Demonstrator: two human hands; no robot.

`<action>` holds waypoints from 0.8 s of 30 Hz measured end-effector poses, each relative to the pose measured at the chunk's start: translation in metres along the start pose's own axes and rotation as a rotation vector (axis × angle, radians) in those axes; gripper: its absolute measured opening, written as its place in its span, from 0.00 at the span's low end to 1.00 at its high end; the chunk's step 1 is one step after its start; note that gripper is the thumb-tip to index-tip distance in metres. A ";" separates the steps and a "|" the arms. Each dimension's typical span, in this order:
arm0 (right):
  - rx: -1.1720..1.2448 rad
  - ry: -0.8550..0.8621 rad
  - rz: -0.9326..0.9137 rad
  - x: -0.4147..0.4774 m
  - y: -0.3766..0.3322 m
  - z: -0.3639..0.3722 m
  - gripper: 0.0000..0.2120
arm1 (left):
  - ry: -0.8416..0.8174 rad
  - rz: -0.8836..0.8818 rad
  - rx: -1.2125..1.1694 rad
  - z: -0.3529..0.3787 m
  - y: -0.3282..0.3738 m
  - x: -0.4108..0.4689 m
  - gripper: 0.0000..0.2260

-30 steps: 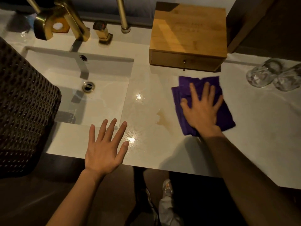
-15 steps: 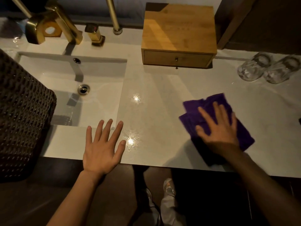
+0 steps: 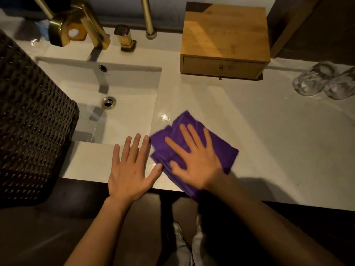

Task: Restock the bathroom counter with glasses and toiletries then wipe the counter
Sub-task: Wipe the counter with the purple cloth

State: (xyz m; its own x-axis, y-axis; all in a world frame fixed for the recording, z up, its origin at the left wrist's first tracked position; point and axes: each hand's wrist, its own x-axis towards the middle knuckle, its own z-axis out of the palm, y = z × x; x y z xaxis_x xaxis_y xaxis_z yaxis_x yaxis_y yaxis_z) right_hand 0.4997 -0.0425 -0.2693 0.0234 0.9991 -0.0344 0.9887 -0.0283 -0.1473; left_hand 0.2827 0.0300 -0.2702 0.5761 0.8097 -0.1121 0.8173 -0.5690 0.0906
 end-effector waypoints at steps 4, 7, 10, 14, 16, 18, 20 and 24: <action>-0.005 0.002 0.035 -0.070 0.068 -0.002 0.34 | -0.023 -0.014 -0.012 -0.002 0.001 -0.001 0.38; -0.026 0.001 0.431 -0.068 0.118 -0.018 0.33 | -0.028 -0.024 -0.030 -0.004 0.003 -0.001 0.39; -0.005 -0.016 0.694 -0.009 0.109 -0.024 0.34 | 0.006 -0.024 -0.068 -0.005 0.002 -0.001 0.41; 0.007 -0.040 0.399 0.046 0.016 -0.013 0.32 | 0.053 0.005 -0.100 -0.005 -0.001 -0.002 0.47; -0.017 -0.037 0.153 0.038 -0.035 -0.002 0.32 | 0.059 0.017 -0.134 -0.006 -0.002 -0.003 0.49; -0.029 -0.060 -0.003 0.014 -0.059 0.005 0.32 | 0.063 0.022 -0.193 -0.008 -0.003 -0.005 0.48; -0.010 -0.065 -0.048 -0.016 -0.047 0.006 0.32 | 0.051 0.039 -0.217 -0.011 -0.004 -0.008 0.48; -0.022 -0.064 0.114 -0.085 0.029 -0.007 0.32 | -0.004 0.063 -0.118 -0.015 -0.004 -0.009 0.44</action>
State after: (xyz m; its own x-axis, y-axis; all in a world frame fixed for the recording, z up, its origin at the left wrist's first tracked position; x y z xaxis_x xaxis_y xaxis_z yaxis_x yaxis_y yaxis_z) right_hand 0.5279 -0.1278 -0.2638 0.1274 0.9854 -0.1127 0.9831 -0.1406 -0.1175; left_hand 0.2744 0.0272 -0.2545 0.6267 0.7720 -0.1061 0.7726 -0.5978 0.2136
